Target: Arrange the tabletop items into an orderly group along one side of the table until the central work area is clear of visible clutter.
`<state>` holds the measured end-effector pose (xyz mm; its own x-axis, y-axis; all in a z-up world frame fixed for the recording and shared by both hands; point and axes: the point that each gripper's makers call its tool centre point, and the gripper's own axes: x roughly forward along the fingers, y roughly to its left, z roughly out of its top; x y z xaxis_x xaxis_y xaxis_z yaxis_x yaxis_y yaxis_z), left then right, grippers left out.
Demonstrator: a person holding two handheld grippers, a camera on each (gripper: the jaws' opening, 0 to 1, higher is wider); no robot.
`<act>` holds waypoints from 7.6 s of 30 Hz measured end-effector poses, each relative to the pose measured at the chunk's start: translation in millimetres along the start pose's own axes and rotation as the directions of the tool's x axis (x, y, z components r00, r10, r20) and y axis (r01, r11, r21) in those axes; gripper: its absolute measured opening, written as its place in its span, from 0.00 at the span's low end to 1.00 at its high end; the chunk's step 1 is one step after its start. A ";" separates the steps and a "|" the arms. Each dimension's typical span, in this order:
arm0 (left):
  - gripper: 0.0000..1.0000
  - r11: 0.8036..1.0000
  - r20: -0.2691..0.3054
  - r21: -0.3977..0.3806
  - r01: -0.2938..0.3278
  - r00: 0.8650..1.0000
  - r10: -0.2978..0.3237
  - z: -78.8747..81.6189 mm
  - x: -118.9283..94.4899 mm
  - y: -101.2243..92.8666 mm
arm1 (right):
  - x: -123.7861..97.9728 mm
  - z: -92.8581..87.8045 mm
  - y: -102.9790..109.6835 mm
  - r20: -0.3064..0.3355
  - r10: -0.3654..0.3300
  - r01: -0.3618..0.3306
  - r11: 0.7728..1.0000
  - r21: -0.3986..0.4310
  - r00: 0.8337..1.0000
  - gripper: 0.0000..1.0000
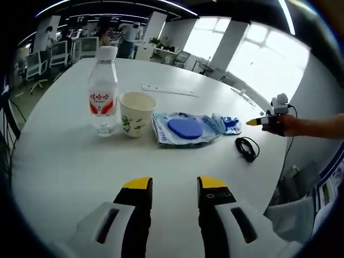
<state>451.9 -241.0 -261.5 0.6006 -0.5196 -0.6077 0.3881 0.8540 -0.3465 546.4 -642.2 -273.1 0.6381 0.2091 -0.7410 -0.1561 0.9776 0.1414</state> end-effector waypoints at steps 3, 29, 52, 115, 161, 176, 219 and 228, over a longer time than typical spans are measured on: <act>0.32 1.000 0.008 -0.001 -0.004 1.000 0.004 1.2 -4.9 0.5 | 1.1 -2.5 -7.1 -0.013 -0.014 0.014 1.000 -0.001 1.000 0.13; 0.32 1.000 0.032 0.008 -0.008 0.999 0.008 0.2 -25.2 -8.2 | 31.7 0.0 -21.0 -0.054 -0.008 0.008 1.000 0.006 0.999 0.13; 0.33 1.000 0.024 0.015 -0.020 1.000 0.020 -9.8 -42.5 -12.0 | 54.7 4.5 -21.6 -0.107 -0.018 0.009 0.996 -0.087 0.994 0.00; 0.33 1.000 0.046 0.017 -0.002 0.999 0.001 -5.5 -42.3 -17.0 | 14.8 -37.0 16.4 -0.117 0.139 -0.155 0.978 -0.136 0.983 0.17; 0.33 1.000 0.050 0.025 0.015 0.999 -0.017 -7.2 -44.0 -22.7 | 8.7 -64.6 63.8 -0.218 0.177 -0.251 0.888 -0.385 0.960 0.01; 0.33 0.999 0.057 0.027 0.017 0.998 -0.019 -8.6 -45.7 -22.3 | 20.6 -55.8 121.1 -0.221 0.262 -0.337 0.823 -0.457 0.939 0.01; 0.36 0.999 0.097 0.049 0.012 0.995 -0.017 -2.1 -66.8 -14.5 | -4.1 -45.1 123.1 -0.124 0.258 -0.286 0.874 -0.392 0.958 0.16; 0.40 0.997 0.108 0.073 0.004 0.994 -0.012 -2.6 -80.0 -9.5 | -40.7 -45.9 122.5 -0.043 0.285 -0.281 0.890 -0.358 0.958 0.28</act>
<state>398.3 -207.4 -211.4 0.6679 -0.5299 -0.5226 0.4405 0.8474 -0.2963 466.7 -532.2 -255.7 0.5342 0.4775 -0.6976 -0.5881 0.8027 0.0991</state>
